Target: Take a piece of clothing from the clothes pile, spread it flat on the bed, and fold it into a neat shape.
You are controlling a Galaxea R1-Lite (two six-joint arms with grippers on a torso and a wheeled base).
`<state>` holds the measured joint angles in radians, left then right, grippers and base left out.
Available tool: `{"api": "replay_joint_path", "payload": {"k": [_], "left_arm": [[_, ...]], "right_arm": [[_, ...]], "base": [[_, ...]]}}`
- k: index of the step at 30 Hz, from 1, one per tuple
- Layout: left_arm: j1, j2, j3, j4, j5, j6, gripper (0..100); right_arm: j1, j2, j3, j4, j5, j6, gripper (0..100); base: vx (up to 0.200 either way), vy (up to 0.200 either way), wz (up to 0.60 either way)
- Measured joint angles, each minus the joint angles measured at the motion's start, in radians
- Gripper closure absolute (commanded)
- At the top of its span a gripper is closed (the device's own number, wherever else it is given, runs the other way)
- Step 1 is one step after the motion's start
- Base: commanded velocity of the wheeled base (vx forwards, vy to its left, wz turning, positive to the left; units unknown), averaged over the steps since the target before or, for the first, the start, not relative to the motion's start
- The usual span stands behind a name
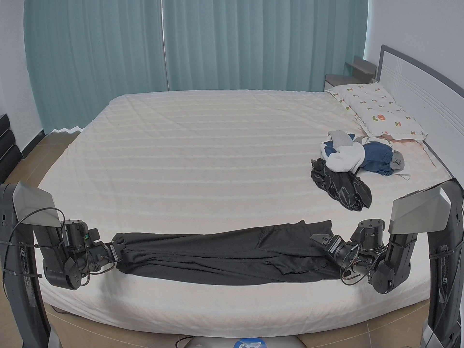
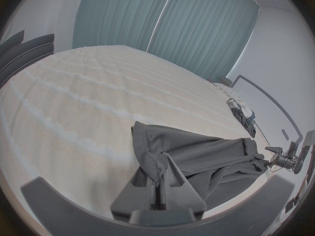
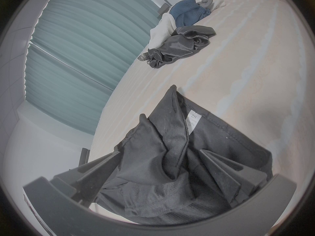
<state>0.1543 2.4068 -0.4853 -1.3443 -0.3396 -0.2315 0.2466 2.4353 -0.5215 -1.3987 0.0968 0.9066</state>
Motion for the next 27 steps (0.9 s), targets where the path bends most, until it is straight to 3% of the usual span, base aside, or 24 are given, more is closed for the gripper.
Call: {"api": "replay_joint_path", "payload": {"k": [7,16,21,27], "left_arm": [[-0.009,-0.003,-0.032,0.000,0.025,-0.092,100],[-0.116,-0.069,-0.031,0.010,0.116,-0.239,100],[-0.154,-0.111,-0.032,0.050,0.135,-0.257,100],[-0.194,-0.167,-0.059,0.192,0.176,-0.260,100]], "right_arm": [[0.000,-0.001,0.000,0.000,0.001,0.001,0],[-0.004,-0.003,-0.001,-0.014,0.003,0.019,0],[-0.021,-0.004,-0.007,-0.082,0.001,0.112,0],[-0.049,-0.008,-0.011,-0.101,-0.001,0.136,0]], "base": [[0.000,0.000,0.00],[0.000,0.000,0.00],[0.000,0.000,0.00],[0.000,0.000,0.00]]}}
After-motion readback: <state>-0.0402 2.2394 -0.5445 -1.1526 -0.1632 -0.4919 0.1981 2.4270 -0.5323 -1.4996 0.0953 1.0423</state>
